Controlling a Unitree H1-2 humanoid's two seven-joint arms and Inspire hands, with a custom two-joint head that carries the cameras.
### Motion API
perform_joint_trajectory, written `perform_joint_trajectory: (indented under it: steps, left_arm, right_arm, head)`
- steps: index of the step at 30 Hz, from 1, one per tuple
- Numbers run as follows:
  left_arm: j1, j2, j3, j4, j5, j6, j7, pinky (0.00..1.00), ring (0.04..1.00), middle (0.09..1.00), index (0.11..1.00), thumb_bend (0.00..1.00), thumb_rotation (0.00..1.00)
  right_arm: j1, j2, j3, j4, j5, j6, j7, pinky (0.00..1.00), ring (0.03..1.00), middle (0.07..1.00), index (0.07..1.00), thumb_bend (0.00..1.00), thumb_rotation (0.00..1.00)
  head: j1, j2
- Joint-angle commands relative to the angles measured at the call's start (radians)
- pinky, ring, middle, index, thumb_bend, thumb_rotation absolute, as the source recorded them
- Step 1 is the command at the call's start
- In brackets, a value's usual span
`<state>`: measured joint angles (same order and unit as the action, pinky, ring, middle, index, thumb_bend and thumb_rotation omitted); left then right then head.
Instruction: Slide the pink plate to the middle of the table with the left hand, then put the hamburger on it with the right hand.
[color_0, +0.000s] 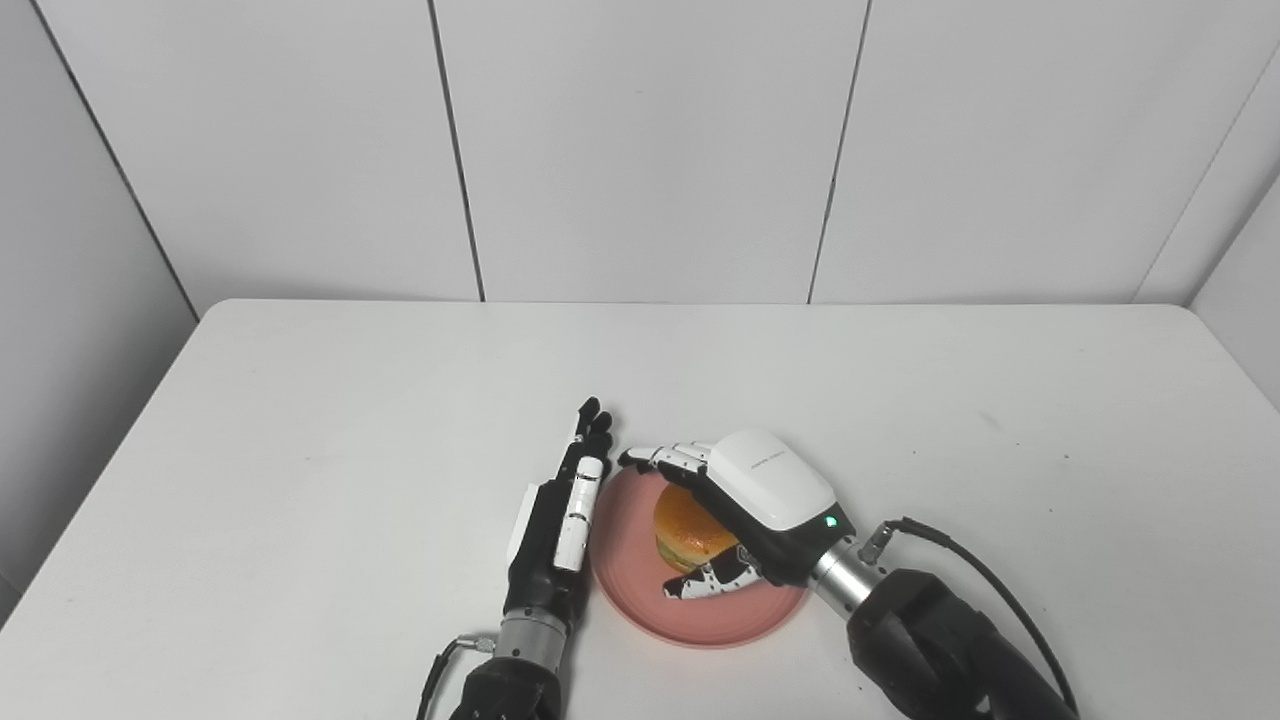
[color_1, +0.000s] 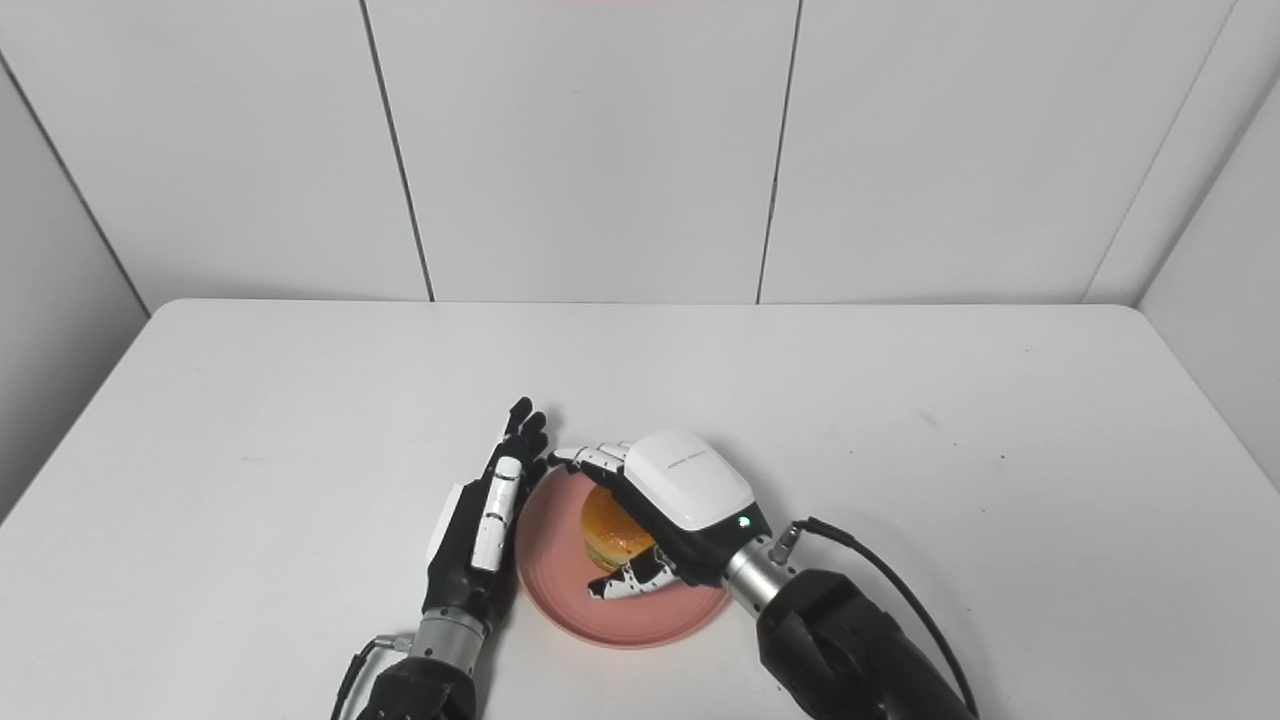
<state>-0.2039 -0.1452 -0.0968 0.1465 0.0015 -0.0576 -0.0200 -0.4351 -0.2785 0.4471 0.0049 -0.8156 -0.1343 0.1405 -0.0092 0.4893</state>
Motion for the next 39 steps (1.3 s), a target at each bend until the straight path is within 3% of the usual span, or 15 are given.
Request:
perform_joint_trajectory:
  steps: [1,3,8,14,19,24,27,30,34,39]
  left_arm:
    - [0.053,0.0,-0.002,0.04,-0.004,0.028,-0.002,1.0,0.978,0.969,0.958,0.53,1.0]
    - [0.054,0.0,-0.002,0.038,-0.005,0.02,-0.004,1.0,0.981,0.969,0.958,0.52,1.0]
    - [0.062,0.0,-0.003,0.03,-0.006,-0.002,-0.004,0.99,0.979,0.967,0.954,0.52,1.0]
    - [0.059,-0.006,0.008,0.038,-0.013,-0.011,0.007,0.96,0.956,0.948,0.932,0.52,1.0]
    - [0.053,-0.002,0.02,0.051,-0.03,-0.024,-0.006,0.96,0.962,0.951,0.935,0.55,1.0]
    - [0.055,0.007,0.026,0.031,-0.075,0.006,-0.035,1.0,0.997,0.99,0.975,0.55,1.0]
    - [0.057,0.012,0.029,0.019,-0.093,0.022,-0.045,1.0,1.0,0.999,0.988,0.57,1.0]
    - [0.059,0.016,0.031,0.019,-0.09,0.012,-0.038,1.0,1.0,1.0,0.988,0.57,1.0]
    - [0.057,0.017,0.041,0.031,-0.073,-0.015,-0.014,1.0,0.998,0.997,0.979,0.55,1.0]
    - [0.057,0.016,0.048,0.038,-0.06,-0.04,0.004,1.0,0.988,0.987,0.971,0.53,1.0]
  right_arm:
    - [-0.016,-0.005,-0.015,-0.046,0.005,-0.021,-0.002,0.63,0.754,0.815,0.84,0.58,0.27]
    - [-0.013,-0.007,-0.019,-0.058,0.016,-0.017,0.012,0.64,0.766,0.824,0.847,0.6,0.29]
    - [-0.001,-0.01,-0.032,-0.103,0.035,0.003,0.063,0.66,0.796,0.851,0.874,0.62,0.48]
    - [0.014,-0.004,-0.06,-0.124,0.07,0.001,0.084,0.66,0.806,0.862,0.88,0.64,0.53]
    - [0.044,0.024,-0.114,-0.129,0.134,-0.014,0.04,0.66,0.82,0.885,0.885,0.67,0.51]
    - [0.081,0.054,-0.186,-0.122,0.207,-0.047,-0.033,0.75,0.866,0.923,0.922,0.65,0.58]
    - [0.1,0.073,-0.237,-0.101,0.276,-0.065,-0.077,0.81,0.92,0.962,0.956,0.64,0.62]
    - [0.123,0.093,-0.282,-0.073,0.326,-0.068,-0.119,0.83,0.949,0.995,0.993,0.65,0.74]
    - [0.146,0.116,-0.317,-0.052,0.378,-0.06,-0.147,0.87,0.968,1.0,1.0,0.64,0.81]
    - [0.182,0.15,-0.345,-0.055,0.44,-0.043,-0.156,0.94,0.998,1.0,1.0,0.59,0.84]
  head:
    - [-0.003,-0.005]
    - [-0.006,-0.004]
    - [-0.008,-0.004]
    - [-0.007,-0.008]
    - [-0.013,-0.015]
    - [-0.009,-0.017]
    - [-0.008,-0.023]
    - [-0.008,-0.026]
    - [-0.014,-0.029]
    - [-0.012,-0.022]
